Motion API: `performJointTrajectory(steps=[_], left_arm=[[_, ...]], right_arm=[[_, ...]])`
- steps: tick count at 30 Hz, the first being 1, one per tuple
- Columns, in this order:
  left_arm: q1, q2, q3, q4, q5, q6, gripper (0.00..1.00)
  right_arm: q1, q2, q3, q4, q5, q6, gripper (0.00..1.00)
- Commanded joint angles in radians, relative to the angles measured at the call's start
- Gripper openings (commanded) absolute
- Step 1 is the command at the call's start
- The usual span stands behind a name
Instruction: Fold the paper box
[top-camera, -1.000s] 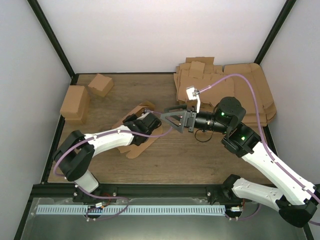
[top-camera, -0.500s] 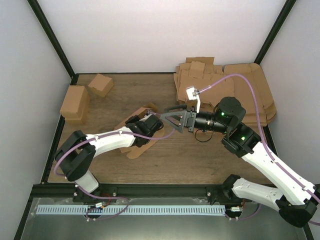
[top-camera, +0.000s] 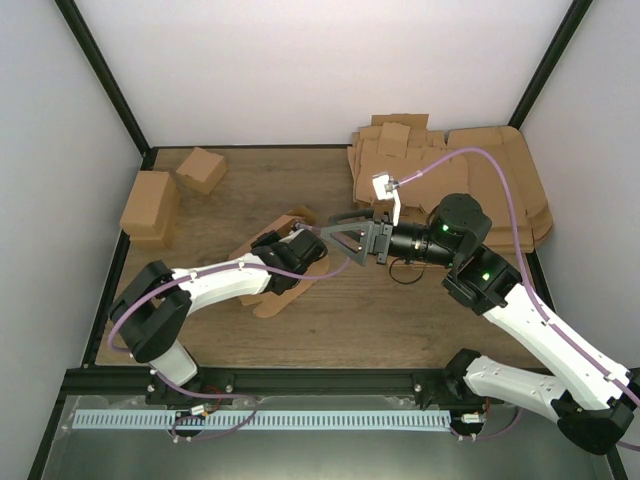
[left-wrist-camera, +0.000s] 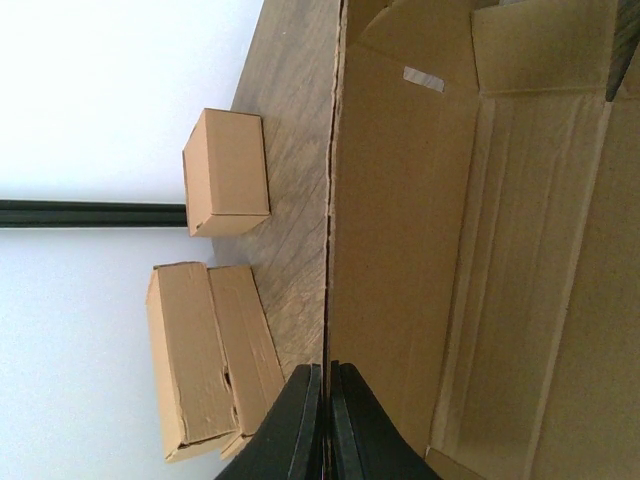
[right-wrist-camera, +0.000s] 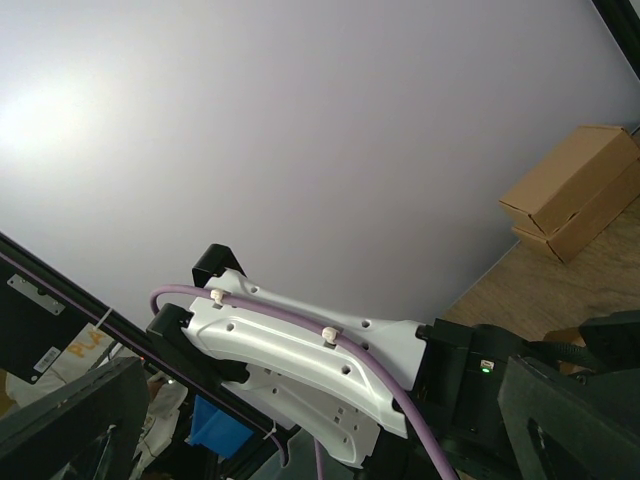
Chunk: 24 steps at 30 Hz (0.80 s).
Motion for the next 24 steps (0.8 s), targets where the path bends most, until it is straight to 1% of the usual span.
performJointTrajectory(steps=[1,20,24], left_arm=[[-0.007,-0.016,-0.005,0.017,0.007,0.001,0.04],[-0.013,-0.023,-0.004,0.014,0.002,0.0,0.04],[-0.015,-0.024,-0.007,0.013,0.004,0.0,0.04]], right_arm=[[0.0,-0.001,0.013,0.021,-0.001,0.005,1.0],[0.0,-0.001,0.006,0.027,-0.011,0.006,1.0],[-0.001,0.01,0.007,0.001,0.011,-0.011,1.0]])
